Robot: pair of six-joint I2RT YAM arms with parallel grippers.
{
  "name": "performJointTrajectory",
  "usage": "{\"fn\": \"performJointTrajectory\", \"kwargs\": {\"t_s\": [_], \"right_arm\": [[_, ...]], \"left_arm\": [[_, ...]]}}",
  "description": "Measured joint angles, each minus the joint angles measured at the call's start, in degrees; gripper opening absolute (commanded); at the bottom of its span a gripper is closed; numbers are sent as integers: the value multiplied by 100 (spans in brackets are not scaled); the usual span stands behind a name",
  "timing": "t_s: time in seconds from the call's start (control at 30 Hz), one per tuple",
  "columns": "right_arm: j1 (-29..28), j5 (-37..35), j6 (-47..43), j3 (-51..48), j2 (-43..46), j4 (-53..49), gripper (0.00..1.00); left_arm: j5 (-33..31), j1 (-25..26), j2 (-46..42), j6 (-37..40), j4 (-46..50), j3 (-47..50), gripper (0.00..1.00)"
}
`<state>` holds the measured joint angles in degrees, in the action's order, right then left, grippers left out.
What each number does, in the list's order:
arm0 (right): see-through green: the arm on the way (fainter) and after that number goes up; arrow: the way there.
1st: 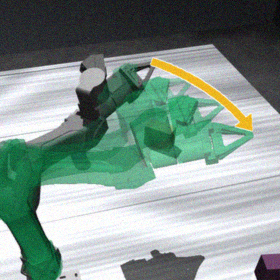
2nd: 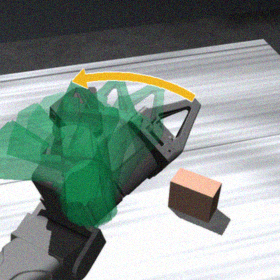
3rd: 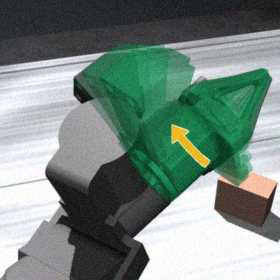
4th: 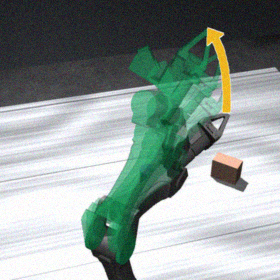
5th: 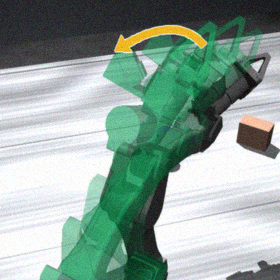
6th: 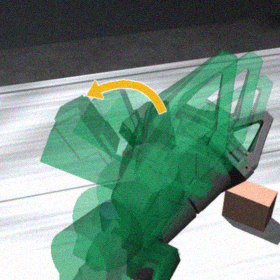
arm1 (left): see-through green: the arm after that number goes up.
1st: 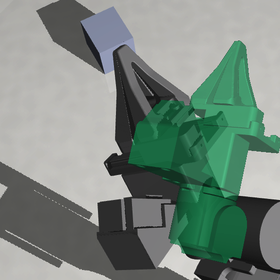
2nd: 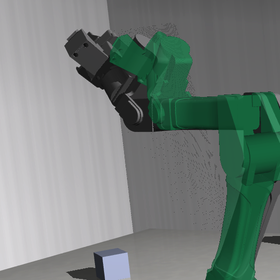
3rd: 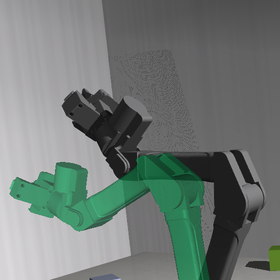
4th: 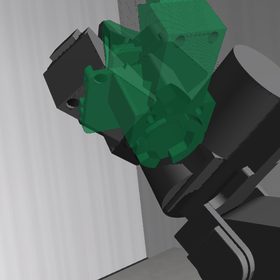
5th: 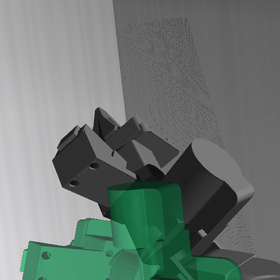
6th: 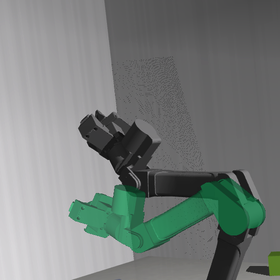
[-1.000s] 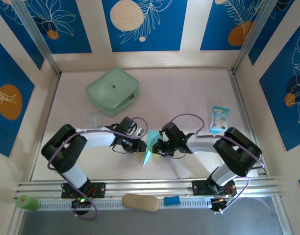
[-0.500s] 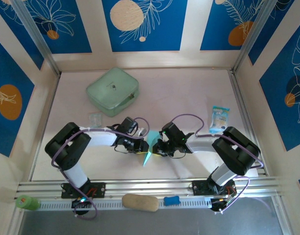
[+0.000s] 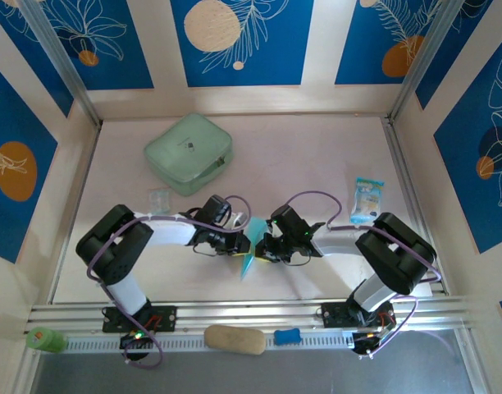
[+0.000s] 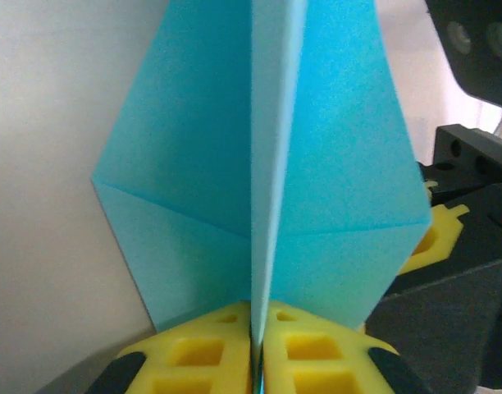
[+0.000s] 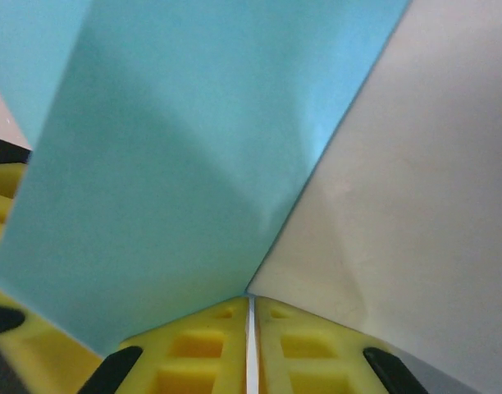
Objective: Fold a paper plane with a square sheet of paper (pick it up from the middle)
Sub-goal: Turn over a paper plane at the center of the table.
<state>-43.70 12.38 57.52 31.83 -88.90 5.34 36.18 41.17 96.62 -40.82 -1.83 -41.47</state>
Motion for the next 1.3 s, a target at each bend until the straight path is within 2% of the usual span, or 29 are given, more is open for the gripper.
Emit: {"fn": "performJointTrajectory", "kwargs": {"t_s": [0.1, 0.27, 0.37, 0.47, 1.3], "right_arm": [[0, -122, -2, -2, 166, -114, 12], [87, -372, 15, -92, 632, -236, 12], [153, -505, 81, -221, 796, -243, 12], [179, -579, 129, -308, 824, -286, 12], [216, -793, 173, -363, 1038, -457, 12]], "left_arm": [[-348, 0, -304, 138, 304, 0, 4], [-1534, 0, -1036, 525, 1403, -247, 0], [-2177, 0, -1123, 697, 1976, -551, 0], [-2544, 0, -1123, 798, 2291, -640, 0], [-2684, 136, -741, 761, 2520, -643, 1]]}}
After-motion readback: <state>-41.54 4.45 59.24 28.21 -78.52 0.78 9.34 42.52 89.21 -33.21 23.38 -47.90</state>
